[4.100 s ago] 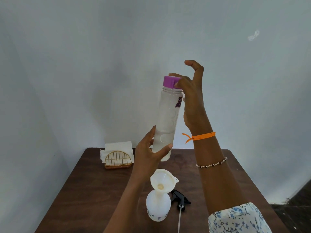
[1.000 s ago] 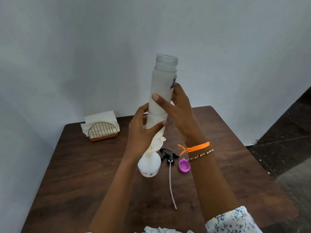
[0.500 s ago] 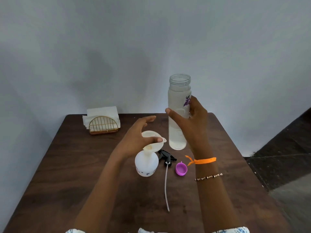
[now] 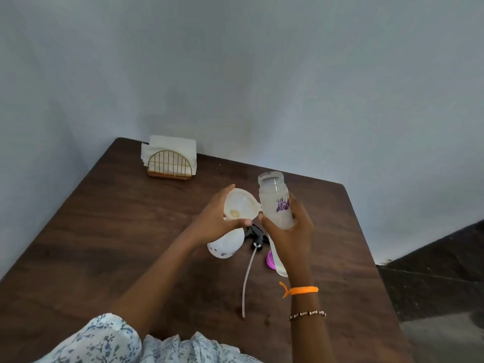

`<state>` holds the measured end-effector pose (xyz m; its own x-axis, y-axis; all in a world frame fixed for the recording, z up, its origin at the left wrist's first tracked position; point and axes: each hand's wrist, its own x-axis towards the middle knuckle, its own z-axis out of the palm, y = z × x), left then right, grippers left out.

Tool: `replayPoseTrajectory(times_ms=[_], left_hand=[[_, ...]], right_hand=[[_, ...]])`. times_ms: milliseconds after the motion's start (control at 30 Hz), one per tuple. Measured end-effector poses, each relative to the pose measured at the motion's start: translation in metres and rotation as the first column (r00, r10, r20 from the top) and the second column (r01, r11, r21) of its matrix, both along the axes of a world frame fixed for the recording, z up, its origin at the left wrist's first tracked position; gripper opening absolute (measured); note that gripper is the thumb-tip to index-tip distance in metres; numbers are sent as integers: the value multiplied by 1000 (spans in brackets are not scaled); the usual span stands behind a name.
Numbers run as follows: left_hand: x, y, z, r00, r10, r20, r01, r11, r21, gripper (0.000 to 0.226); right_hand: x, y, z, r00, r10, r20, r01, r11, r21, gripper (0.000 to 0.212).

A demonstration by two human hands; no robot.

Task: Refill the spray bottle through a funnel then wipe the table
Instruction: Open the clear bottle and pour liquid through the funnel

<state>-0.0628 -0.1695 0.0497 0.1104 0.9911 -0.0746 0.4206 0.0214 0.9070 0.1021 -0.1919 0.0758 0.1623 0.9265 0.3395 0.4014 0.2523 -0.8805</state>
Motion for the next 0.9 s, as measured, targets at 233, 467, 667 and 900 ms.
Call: replayPoseTrajectory(times_ms=[233, 467, 667, 900], left_hand=[[6, -2, -12, 994, 105, 43, -107, 994, 36, 89], [5, -4, -21, 989, 142, 41, -144, 987, 67, 91], [4, -2, -23, 990, 142, 19, -143, 986, 81, 89], [3, -2, -26, 996, 85, 42, -88, 993, 77, 87]], right_hand=[[4, -2, -20, 991, -33, 129, 38, 999, -34, 65], [-6, -4, -23, 945, -105, 310, 110, 994, 2, 58], [-6, 1, -25, 907, -154, 392, 147, 988, 48, 58], [-4, 6, -29, 876, -177, 448, 167, 984, 62, 56]])
